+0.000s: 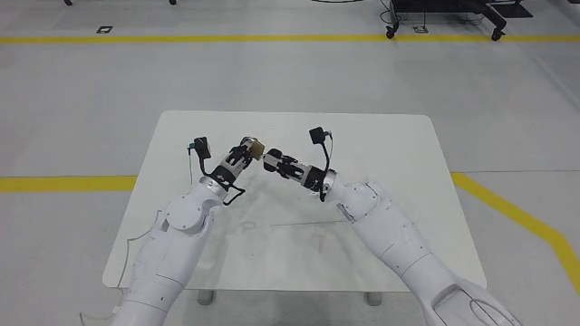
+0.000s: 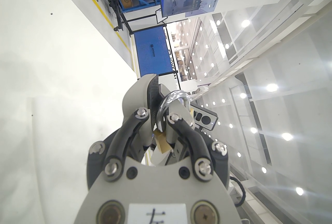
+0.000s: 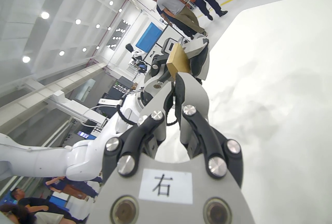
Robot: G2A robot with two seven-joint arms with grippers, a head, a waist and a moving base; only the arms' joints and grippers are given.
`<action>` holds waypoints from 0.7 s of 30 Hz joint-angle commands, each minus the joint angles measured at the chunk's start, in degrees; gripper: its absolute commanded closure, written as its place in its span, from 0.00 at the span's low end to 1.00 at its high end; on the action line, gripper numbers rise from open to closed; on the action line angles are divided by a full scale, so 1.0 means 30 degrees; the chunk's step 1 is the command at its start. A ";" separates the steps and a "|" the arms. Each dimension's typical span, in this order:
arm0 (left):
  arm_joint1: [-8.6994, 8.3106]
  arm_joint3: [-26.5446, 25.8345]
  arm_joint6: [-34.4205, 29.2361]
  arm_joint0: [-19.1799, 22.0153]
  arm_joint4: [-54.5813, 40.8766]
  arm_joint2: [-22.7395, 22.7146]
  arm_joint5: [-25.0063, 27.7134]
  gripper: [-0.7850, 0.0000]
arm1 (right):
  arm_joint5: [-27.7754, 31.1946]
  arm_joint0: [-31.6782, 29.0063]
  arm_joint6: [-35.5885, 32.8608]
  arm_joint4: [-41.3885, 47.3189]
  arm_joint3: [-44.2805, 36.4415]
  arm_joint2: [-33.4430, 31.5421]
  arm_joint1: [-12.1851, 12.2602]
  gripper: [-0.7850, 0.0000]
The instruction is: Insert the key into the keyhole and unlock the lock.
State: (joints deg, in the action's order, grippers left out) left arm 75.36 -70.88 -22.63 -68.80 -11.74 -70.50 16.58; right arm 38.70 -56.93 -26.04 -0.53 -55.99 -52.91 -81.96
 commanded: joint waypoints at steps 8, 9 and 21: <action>0.0007 -0.0163 -0.0045 -0.0137 0.0051 -0.0072 0.1335 1.00 | -0.1528 -0.0142 -0.3752 0.8137 0.0787 -0.0236 -0.0357 1.00; 0.0010 -0.0177 -0.0025 -0.0157 0.0028 -0.0082 0.1457 1.00 | -0.2116 -0.0061 -0.4353 0.9015 0.0895 -0.0302 -0.0385 1.00; -0.0040 -0.0524 0.0251 -0.0351 0.1466 -0.0115 0.3377 1.00 | -0.6280 0.0432 -0.8920 1.5329 0.2522 -0.0966 -0.0717 1.00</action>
State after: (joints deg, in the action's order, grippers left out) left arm 75.27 -72.36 -22.29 -69.85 -8.30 -70.82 26.28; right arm 20.83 -55.70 -52.13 44.29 -48.78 -55.65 -84.07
